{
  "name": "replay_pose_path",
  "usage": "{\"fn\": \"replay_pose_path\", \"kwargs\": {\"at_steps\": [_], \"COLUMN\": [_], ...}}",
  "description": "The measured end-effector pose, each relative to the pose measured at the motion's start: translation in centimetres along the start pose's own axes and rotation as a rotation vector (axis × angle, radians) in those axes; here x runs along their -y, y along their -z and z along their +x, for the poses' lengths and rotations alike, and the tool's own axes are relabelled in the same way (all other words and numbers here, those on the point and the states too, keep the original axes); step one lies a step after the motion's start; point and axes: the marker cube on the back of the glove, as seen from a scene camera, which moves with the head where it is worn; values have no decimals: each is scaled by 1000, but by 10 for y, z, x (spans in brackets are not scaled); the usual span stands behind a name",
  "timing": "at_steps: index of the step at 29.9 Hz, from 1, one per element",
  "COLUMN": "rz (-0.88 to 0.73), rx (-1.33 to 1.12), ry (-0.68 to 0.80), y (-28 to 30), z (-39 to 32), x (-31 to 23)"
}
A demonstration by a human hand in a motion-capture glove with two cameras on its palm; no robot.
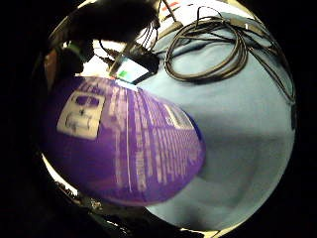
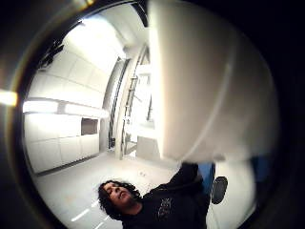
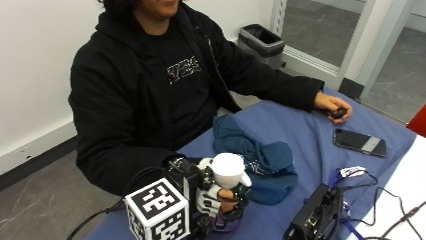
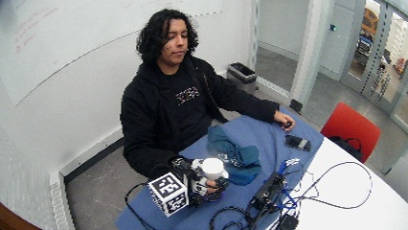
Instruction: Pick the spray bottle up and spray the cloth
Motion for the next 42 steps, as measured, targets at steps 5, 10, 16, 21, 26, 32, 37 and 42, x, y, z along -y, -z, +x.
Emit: {"fn": "replay_pose_path", "kwargs": {"at_steps": [5, 10, 16, 21, 26, 32, 37, 42], "rz": [105, 205, 311, 351, 285, 257, 200, 12], "rx": [-17, -39, -7, 1, -33, -20, -32, -153], "ry": [46, 96, 143, 183, 180, 188, 176, 129], "y": [-6, -5, -16, -17, 2, 3, 4, 5], "z": [0, 3, 3, 6, 10, 8, -2, -36], "x": [7, 14, 31, 32, 15, 14, 7, -8]}}
